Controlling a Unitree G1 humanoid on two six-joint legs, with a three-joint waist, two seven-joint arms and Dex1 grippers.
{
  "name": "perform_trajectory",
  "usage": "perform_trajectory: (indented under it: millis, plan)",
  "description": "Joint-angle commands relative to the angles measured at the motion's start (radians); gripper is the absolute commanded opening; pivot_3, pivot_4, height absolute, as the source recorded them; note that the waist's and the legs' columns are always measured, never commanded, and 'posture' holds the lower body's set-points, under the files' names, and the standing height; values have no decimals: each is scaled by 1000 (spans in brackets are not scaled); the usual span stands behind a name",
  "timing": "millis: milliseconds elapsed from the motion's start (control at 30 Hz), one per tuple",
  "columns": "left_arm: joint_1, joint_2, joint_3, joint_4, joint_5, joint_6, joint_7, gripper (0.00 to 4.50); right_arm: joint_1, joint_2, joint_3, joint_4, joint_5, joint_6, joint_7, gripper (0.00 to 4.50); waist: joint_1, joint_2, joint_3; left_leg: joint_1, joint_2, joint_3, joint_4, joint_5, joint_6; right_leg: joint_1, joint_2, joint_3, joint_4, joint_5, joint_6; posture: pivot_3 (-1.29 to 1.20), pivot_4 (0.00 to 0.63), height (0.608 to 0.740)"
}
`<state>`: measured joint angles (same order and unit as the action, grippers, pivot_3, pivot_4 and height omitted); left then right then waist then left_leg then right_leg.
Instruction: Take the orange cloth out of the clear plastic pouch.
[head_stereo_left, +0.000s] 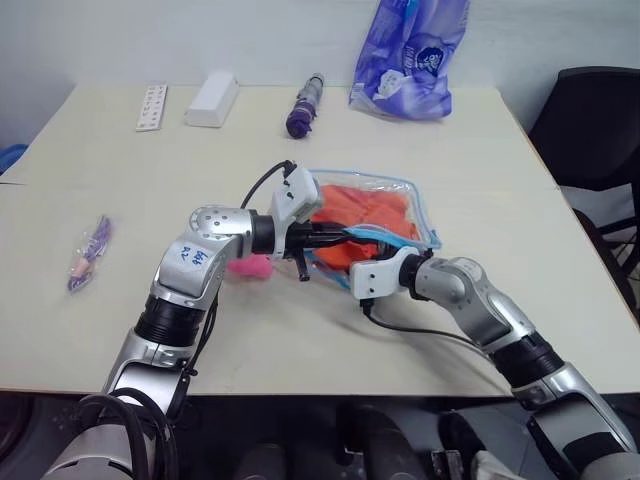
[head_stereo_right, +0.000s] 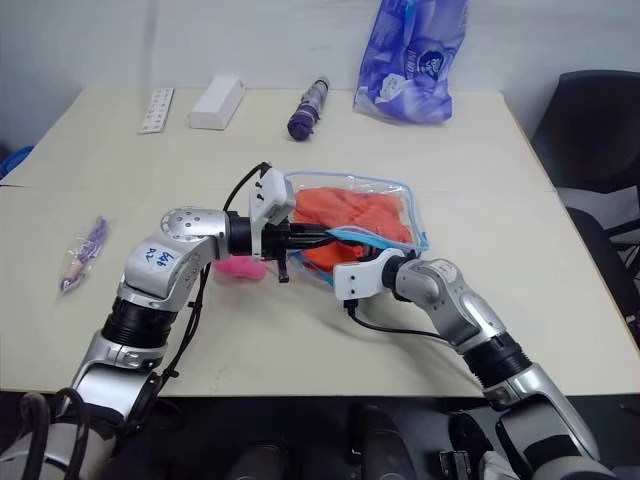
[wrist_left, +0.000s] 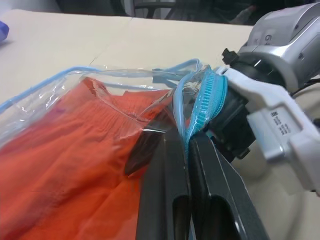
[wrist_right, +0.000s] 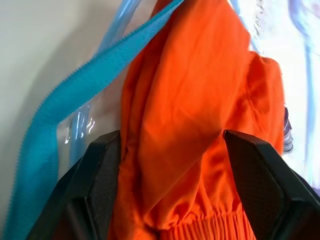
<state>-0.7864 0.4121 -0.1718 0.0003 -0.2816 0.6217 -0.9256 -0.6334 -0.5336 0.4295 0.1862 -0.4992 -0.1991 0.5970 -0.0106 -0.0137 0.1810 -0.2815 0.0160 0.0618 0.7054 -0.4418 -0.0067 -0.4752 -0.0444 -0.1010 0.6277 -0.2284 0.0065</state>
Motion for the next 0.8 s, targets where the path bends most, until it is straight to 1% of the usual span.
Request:
perform_trajectory:
  millis: [33,133,333,367,500,667,800]
  plan:
    - [-33,-2,20,-48,-26,-9,-1,0,-3,17,36,112,-37,11,8,3162,-4,0,0,0,0,0,0,0,0,0,0,0,0,0,0,0,150,740]
    - [-29,0,17,-43,-20,-17,2,0,-12,26,36,142,-33,6,10,2414,-6,0,0,1,0,-1,0,0,0,1,0,0,0,0,0,0,150,740]
    - [-12,-1,16,-33,-13,-16,17,0,3,21,35,135,-9,-14,38,310,-13,0,0,0,0,-2,0,0,-1,1,0,0,0,0,0,0,150,740]
    - [-12,-5,17,-28,-15,-12,21,0,6,19,34,132,-4,-15,46,56,-14,0,0,0,0,-2,0,0,-1,0,0,0,0,0,0,0,150,740]
    - [-27,-36,16,17,-7,-11,57,0,12,11,40,106,-11,-20,60,56,-13,0,0,1,0,-3,0,0,-1,0,-1,-1,0,0,0,0,150,740]
    - [-97,-104,36,131,14,-10,146,0,21,-25,55,-4,-41,-49,94,56,-3,0,0,-1,-1,-5,3,0,-1,-2,-1,-3,0,0,0,0,150,740]
    - [-118,-105,-4,216,84,-84,176,0,45,-80,36,-112,-42,-101,114,56,5,0,0,-1,-1,-5,3,0,-1,-2,-1,-3,-1,0,0,0,150,740]
